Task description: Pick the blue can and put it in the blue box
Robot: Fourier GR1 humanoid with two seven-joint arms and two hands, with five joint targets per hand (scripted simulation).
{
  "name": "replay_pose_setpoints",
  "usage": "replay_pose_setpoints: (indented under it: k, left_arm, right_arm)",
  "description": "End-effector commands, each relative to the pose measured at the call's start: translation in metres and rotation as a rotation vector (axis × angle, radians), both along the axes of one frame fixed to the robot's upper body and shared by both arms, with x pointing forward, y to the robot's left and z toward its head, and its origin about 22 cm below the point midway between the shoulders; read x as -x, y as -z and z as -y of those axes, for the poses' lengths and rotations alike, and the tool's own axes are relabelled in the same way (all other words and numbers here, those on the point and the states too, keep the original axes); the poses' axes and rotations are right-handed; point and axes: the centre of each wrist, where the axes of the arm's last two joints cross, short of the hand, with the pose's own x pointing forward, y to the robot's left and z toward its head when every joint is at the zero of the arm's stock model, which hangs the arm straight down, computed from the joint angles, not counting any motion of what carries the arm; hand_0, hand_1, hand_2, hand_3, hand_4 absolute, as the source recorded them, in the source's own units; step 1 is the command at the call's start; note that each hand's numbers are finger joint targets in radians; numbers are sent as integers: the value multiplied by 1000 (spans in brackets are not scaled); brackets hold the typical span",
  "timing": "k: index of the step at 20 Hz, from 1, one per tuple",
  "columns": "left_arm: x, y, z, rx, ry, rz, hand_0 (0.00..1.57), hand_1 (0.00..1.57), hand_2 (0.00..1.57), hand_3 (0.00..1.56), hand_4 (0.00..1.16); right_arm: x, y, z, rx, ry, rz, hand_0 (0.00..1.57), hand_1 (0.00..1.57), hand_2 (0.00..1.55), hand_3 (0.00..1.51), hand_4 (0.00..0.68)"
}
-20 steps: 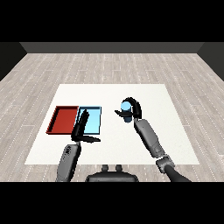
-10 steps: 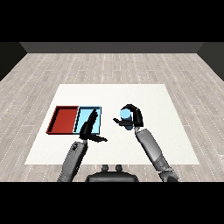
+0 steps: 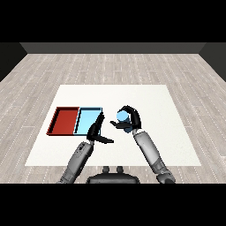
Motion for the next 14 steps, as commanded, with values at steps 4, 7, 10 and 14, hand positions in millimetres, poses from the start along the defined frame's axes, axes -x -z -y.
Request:
replay_pose_setpoints:
  k: [4,7,10,14]
  left_arm:
    - [1,4,17,6,-4,-26,0,0,0,0,0]
    - [10,21,21,19,9,-58,0,0,0,0,0]
    - [-9,3,15,28,20,-64,0,0,0,0,0]
    - [-17,5,31,35,21,-92,0,0,0,0,0]
  right_arm:
    - [12,3,10,15,-41,27,1493,1493,1469,1401,610]
    - [6,-6,8,11,-44,18,1480,1480,1466,1398,606]
    - [13,8,-6,-13,-36,31,1481,1481,1465,1399,605]
    - [12,15,-20,-41,-77,36,1486,1486,1462,1393,609]
